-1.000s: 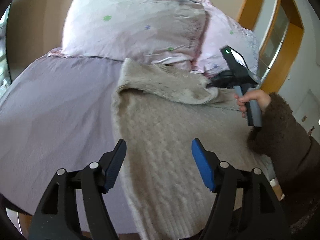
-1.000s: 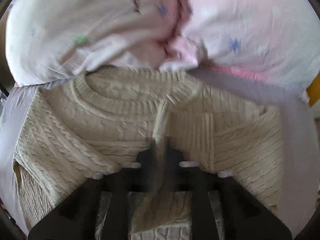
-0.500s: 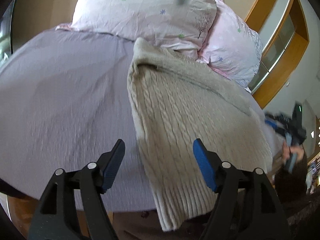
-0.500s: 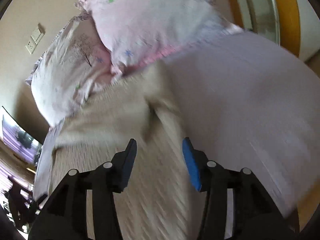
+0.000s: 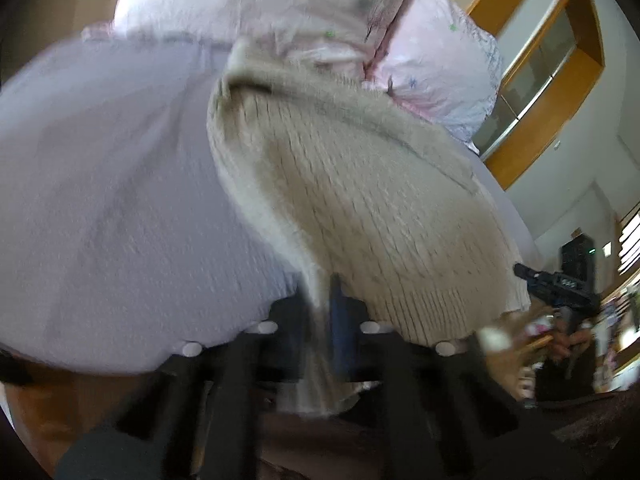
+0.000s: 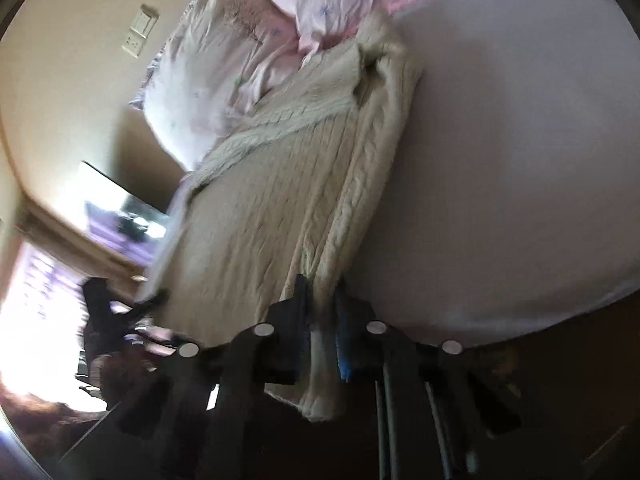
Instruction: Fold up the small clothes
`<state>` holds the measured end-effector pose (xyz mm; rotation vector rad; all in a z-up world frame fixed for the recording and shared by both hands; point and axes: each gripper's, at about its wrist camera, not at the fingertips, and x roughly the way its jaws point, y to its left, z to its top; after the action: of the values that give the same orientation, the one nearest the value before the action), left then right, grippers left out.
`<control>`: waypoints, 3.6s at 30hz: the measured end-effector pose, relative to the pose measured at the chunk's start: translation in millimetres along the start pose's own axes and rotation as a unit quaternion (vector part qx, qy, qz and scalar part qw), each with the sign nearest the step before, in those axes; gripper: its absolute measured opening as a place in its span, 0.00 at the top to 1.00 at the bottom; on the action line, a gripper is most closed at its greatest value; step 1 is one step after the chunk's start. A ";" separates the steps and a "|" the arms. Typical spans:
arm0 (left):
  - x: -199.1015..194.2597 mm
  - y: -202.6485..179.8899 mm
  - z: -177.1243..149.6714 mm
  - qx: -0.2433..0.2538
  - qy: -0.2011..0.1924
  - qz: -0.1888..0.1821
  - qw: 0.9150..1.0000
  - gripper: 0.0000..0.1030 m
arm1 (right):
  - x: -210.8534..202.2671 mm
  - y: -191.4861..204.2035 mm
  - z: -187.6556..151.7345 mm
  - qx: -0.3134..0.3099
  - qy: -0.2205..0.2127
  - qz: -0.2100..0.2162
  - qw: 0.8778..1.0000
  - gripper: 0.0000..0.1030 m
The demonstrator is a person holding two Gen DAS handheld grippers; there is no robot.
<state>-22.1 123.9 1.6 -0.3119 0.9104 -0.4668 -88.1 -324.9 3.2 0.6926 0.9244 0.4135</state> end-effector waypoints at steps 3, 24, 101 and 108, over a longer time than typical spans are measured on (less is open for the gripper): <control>1.3 0.6 2.9 -0.001 0.002 -0.016 1.000 0.92 | -3.7 -0.4 9.6 0.019 -0.016 0.062 0.998 0.90; 81.6 72.3 230.7 -0.124 -0.120 0.031 0.985 0.48 | 83.2 -28.6 241.8 0.142 -0.217 0.005 0.966 0.10; 191.7 -67.5 193.6 -0.054 0.066 -0.053 0.995 0.24 | 119.5 -36.5 246.2 0.050 -0.052 -0.112 0.991 0.30; 232.5 -91.8 206.0 -0.082 0.077 -0.099 0.989 0.48 | 121.6 -38.0 237.0 0.068 -0.057 -0.060 0.994 0.63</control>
<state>244.0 -60.8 4.0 -0.5255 1.0765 -0.6065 177.9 -365.2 3.5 0.7722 0.8866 0.2035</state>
